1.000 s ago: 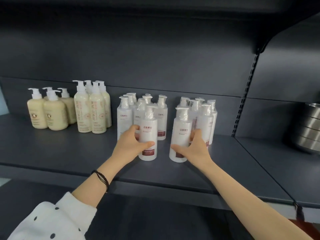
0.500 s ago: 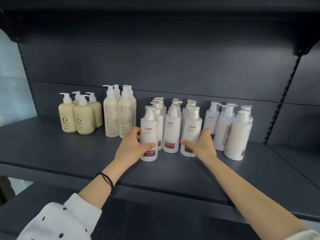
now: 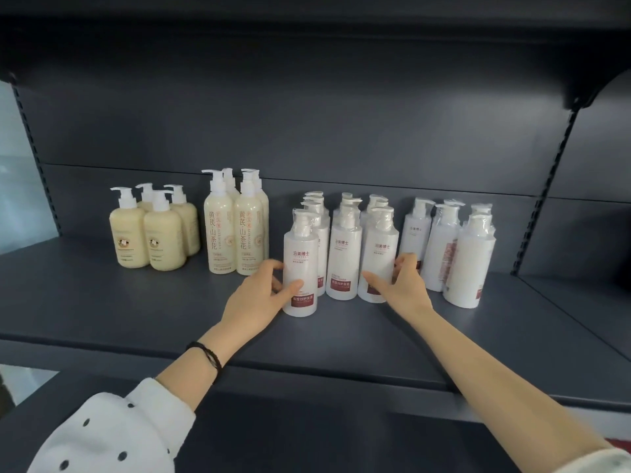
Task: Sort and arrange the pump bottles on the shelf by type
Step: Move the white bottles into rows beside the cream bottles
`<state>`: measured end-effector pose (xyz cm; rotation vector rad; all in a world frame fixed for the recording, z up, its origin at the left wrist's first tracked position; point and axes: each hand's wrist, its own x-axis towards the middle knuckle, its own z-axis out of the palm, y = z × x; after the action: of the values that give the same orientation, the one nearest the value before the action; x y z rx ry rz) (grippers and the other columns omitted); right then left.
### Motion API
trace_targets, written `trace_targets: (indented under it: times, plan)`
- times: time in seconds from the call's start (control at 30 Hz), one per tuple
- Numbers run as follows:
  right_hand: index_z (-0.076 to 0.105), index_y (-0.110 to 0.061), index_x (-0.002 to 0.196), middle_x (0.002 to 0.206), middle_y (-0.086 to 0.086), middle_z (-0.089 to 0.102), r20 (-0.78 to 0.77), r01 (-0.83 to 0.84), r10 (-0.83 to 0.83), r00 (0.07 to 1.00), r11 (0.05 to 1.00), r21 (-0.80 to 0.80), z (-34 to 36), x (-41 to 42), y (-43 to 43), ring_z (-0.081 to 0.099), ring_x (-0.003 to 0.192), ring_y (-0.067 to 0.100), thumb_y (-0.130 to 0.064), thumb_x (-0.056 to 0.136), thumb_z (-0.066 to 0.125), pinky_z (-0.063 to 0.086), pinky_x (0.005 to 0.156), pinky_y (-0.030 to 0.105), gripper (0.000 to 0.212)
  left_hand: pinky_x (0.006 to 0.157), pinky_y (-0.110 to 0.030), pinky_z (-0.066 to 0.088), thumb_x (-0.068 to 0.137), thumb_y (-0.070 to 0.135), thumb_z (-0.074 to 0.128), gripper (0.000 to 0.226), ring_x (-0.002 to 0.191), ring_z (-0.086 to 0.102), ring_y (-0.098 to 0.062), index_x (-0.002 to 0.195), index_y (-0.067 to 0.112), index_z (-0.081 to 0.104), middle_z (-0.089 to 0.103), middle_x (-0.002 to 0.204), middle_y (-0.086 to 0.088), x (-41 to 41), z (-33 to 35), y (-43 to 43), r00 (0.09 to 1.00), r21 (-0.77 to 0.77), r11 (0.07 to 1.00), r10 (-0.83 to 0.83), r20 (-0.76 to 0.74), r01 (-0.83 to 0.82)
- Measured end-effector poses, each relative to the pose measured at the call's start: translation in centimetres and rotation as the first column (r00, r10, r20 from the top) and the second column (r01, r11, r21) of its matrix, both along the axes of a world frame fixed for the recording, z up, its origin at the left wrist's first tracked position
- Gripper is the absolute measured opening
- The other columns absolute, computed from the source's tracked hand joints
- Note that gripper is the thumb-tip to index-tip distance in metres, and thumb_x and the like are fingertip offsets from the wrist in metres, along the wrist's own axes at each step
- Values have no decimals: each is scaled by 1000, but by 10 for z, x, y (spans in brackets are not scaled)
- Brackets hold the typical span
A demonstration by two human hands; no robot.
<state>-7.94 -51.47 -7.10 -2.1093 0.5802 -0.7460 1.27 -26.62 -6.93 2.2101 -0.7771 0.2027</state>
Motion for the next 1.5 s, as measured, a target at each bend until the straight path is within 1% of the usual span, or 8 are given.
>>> trace_targets:
  times: [0.1,0.2,0.37,0.63,0.83,1.0,1.17,1.5]
  plan:
    - [45,-21,114,111,-4,55,-184,-11,-46,982,954,-298,-1,-24,-7,56,94,17,-53,84,61,49,73,35,47,62,-28,47,89,68,30,54,79,55,-7,92,24,60,59,87,10,-3,-5,18,958,364,910,100,268,-197]
    - [47,-22,131,136,-3,49,-285,-86,-96,954,822,-563,0,-52,-22,53,113,18,-44,91,53,50,79,33,46,60,-29,44,89,66,29,53,77,55,-11,78,23,59,60,81,7,-18,-5,21,878,518,800,22,478,-302]
    - [43,-28,138,139,-6,46,-362,-126,-181,914,724,-679,13,-95,-42,49,120,18,-36,90,51,52,82,36,49,63,-30,34,93,56,35,45,85,56,-16,93,20,60,61,91,3,-68,5,-24,805,610,740,-162,571,-284]
    - [42,-31,137,135,-6,46,-380,-141,-247,891,646,-750,18,-152,-89,47,120,18,-35,91,50,50,71,30,47,68,-32,33,94,48,38,42,102,52,-22,123,21,53,58,111,-4,-123,13,-132,713,563,818,-325,621,-118]
    - [41,-29,138,135,-5,45,-381,-117,-305,873,627,-770,18,-172,-127,47,119,19,-36,92,51,50,70,30,48,76,-34,43,94,51,39,48,104,52,-21,129,21,49,55,117,-3,-126,13,-191,758,523,850,-302,578,-60]
    - [40,-28,138,136,-4,46,-386,-98,-286,877,681,-726,17,-167,-151,47,121,20,-36,92,52,49,73,30,49,77,-34,46,90,56,43,51,105,54,-20,129,22,47,55,124,0,-118,17,-233,839,384,923,-194,509,-19]
    - [38,-29,139,138,-5,45,-360,-61,-250,899,742,-668,20,-152,-171,46,121,18,-37,92,52,48,74,31,50,84,-39,50,84,59,54,65,116,52,-22,136,26,34,46,135,1,-110,26,-272,970,117,990,-102,220,78]
    - [41,-27,135,130,-4,52,-256,-15,-100,962,911,-412,24,-111,-207,56,108,16,-37,89,55,50,83,35,49,82,-40,52,68,51,74,67,102,56,-14,119,32,35,50,117,7,-97,25,-321,984,-334,931,-173,-42,149]
